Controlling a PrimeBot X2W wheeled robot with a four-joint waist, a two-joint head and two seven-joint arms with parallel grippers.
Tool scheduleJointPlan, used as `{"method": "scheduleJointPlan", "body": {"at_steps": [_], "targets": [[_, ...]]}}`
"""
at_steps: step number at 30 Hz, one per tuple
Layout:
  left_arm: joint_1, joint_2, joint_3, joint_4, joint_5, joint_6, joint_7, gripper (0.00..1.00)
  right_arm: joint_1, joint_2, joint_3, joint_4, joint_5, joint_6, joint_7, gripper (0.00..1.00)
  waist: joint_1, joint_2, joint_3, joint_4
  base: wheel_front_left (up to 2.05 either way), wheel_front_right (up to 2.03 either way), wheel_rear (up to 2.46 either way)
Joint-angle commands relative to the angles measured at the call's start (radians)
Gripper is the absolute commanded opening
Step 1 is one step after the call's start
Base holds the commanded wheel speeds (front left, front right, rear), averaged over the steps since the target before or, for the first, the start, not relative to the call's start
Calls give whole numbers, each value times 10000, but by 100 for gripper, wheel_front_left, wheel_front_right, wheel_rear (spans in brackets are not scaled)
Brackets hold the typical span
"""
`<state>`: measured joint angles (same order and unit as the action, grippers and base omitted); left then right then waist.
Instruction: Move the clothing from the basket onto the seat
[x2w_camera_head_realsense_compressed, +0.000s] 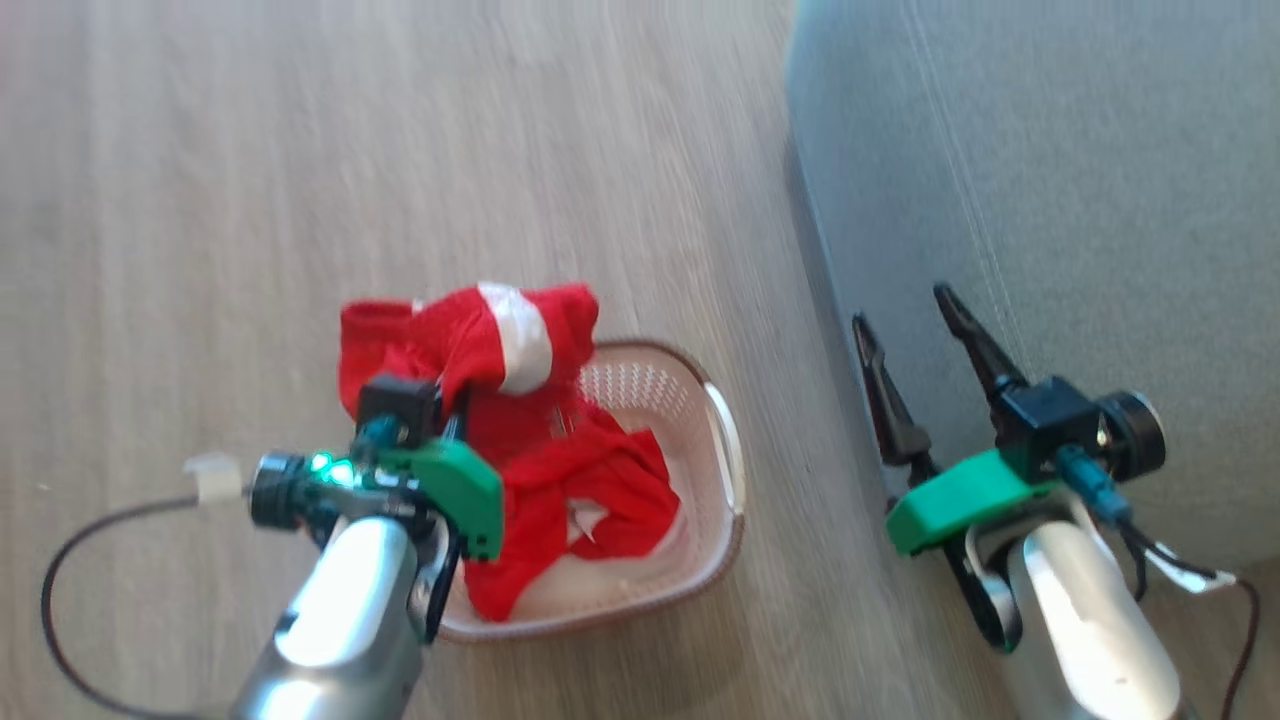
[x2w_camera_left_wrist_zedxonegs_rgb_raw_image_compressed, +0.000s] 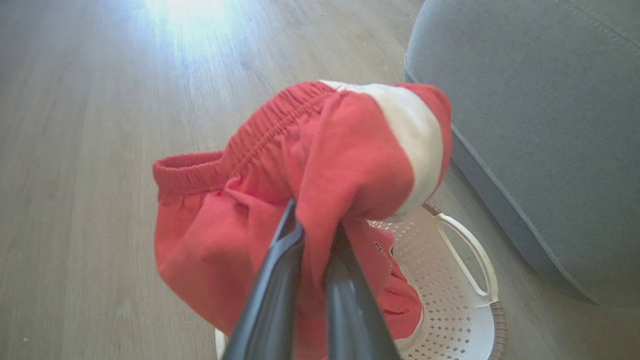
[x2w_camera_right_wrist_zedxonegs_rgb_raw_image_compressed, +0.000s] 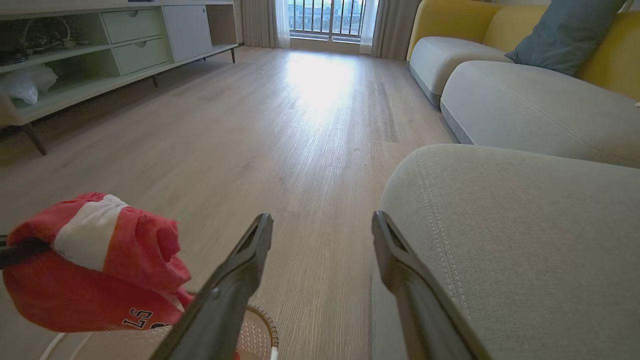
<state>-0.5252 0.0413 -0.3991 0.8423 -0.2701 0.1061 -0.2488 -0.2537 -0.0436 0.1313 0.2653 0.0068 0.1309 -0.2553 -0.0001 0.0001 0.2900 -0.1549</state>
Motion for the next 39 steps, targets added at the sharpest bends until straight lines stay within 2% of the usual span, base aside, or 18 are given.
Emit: {"method": "scheduleJointPlan", "body": {"at_steps": [1,12,21,25,32,39], "targets": [[88,193,429,-492,71,57,-128,0,90,-66,174,-234,-103,-2,-65,100,1,-1,-701,431,0,0,0],[1723,126,1584,-3543,582,119,-129,0,742,-66,326,-11,-77,-2,-65,100,1,-1,-2009,804,0,0,0],[2468,95,2295,-5965,759,38,-129,0,1141,-167,477,-100,-40,-2,-65,100,1,-1,-2557,938,0,0,0],[2659,92,2677,-7889,504,98,-129,0,1298,-257,590,-248,29,-2,-65,100,1,-1,-2602,980,0,0,0],[2578,90,2961,-9104,-2,131,-129,0,1379,-329,756,-485,118,-2,-65,100,1,-1,-2612,1000,0,0,0],[2316,90,3015,-9838,-28,-98,-129,0,1406,-305,858,-749,178,-2,-65,100,1,-1,-2556,960,0,0,0]]}}
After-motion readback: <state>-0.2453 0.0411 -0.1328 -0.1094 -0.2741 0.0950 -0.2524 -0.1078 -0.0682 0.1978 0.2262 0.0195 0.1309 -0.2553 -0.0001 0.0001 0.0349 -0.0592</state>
